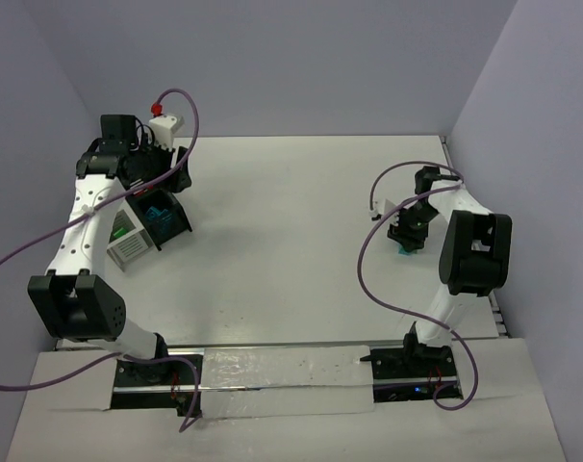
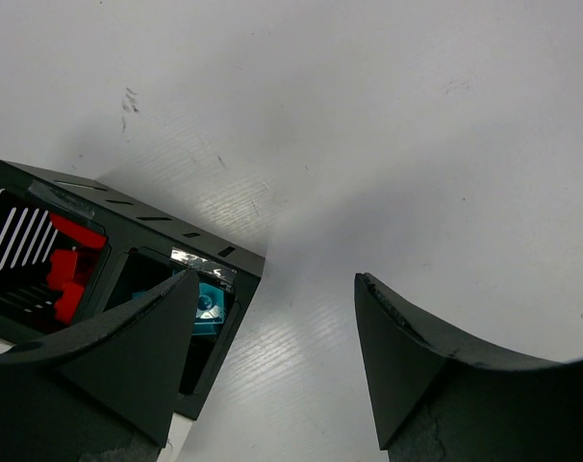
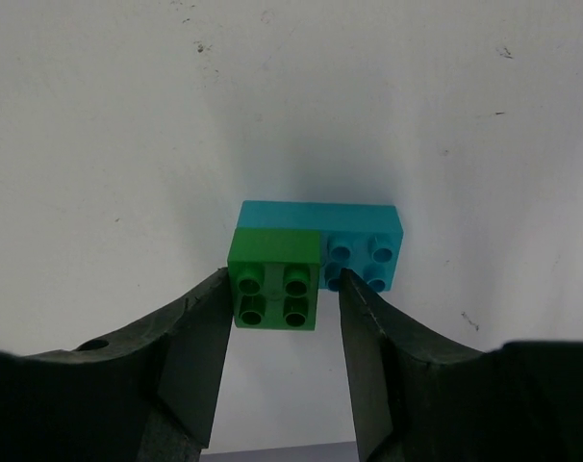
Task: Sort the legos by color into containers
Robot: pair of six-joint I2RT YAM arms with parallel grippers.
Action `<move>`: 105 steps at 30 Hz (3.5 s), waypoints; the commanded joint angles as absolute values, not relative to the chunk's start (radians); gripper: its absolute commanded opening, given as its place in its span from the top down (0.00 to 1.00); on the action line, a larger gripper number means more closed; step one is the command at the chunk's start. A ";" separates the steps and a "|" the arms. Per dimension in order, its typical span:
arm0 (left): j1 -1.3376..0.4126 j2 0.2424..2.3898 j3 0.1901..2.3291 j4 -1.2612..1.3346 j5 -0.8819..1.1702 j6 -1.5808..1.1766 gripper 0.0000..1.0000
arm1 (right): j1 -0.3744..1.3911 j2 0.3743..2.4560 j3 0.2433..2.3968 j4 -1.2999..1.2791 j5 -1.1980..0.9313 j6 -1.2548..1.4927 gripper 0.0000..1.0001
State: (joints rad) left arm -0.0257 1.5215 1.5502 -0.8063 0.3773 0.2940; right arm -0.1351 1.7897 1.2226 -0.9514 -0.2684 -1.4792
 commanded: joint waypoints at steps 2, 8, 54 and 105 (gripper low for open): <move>-0.032 1.533 1.605 -0.807 0.373 0.293 0.25 | -0.123 1.786 1.187 -0.904 -0.254 -1.494 0.48; -0.032 1.547 1.616 -0.808 0.377 0.295 0.25 | -0.116 1.777 1.156 -0.884 -0.245 -1.478 0.56; -0.111 1.461 1.306 -0.251 1.498 -0.509 0.07 | 0.794 1.409 1.389 -0.191 -0.673 -0.936 1.00; 0.134 1.562 1.503 -0.837 1.550 -0.027 1.00 | 0.780 1.167 1.103 -0.020 -0.635 -0.863 1.00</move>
State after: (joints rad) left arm 0.0863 1.5583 1.4121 -0.6567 1.4854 -0.2190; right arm 0.7994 1.2303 1.1097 -0.0103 -0.6508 -0.8332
